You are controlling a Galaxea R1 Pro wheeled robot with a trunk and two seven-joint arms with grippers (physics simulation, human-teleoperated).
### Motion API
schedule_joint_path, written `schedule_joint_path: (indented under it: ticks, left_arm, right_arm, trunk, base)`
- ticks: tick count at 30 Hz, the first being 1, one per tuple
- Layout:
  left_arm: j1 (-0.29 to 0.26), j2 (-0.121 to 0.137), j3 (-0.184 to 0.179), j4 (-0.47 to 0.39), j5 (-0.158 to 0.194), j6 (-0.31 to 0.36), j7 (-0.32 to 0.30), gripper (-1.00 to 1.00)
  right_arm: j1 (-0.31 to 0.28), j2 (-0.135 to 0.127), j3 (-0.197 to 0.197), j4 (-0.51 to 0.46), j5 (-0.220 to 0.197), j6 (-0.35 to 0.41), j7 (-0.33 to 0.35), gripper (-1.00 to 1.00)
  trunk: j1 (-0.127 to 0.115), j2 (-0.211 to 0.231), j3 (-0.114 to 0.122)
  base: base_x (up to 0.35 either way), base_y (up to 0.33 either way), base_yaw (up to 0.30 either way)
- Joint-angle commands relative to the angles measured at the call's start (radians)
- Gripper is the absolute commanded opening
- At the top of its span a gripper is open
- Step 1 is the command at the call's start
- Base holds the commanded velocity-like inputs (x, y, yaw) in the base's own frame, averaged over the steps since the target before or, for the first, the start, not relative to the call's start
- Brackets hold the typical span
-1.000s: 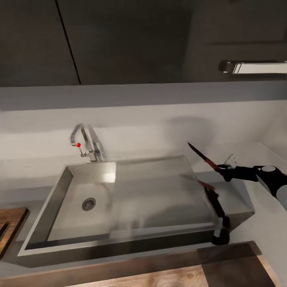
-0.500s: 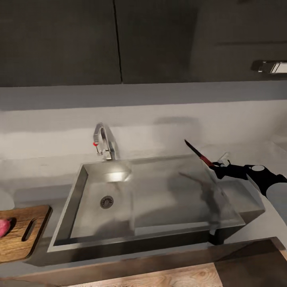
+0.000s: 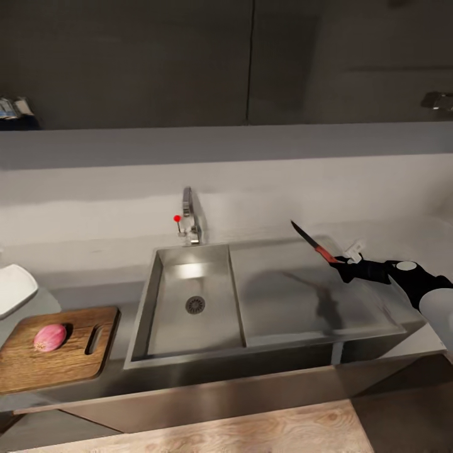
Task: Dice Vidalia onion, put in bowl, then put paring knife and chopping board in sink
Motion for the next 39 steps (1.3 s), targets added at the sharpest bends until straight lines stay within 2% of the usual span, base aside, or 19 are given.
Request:
schedule_joint_path:
  ticks: [1, 7, 24, 39]
  left_arm:
    - [0.0, 0.001, -0.009, -0.002, 0.002, -0.001, 0.01, 1.0]
    - [0.0, 0.0, -0.008, -0.002, 0.002, -0.001, 0.01, 1.0]
    - [0.0, 0.001, -0.009, -0.002, 0.002, -0.001, 0.01, 1.0]
    - [0.0, 0.0, -0.009, -0.002, 0.001, 0.0, 0.01, 1.0]
  right_arm:
    - [-0.001, 0.0, -0.001, 0.0, 0.01, -0.008, 0.0, -1.0]
    - [-0.001, 0.013, -0.001, 0.002, 0.011, -0.008, 0.0, -1.0]
    - [-0.001, 0.017, -0.001, 0.004, 0.012, -0.008, -0.002, -1.0]
    - [-0.001, 0.033, -0.001, 0.005, 0.015, -0.008, -0.003, -1.0]
  trunk:
    - [0.0, -0.002, -0.002]
    - [0.0, -0.002, -0.002]
    - [0.0, -0.002, -0.002]
    - [0.0, -0.002, -0.002]
  base:
    - [-0.167, 0.265, 0.0]
    - [-0.163, 0.265, 0.0]
    - [-0.155, 0.266, 0.0]
    - [-0.017, 0.298, 0.0]
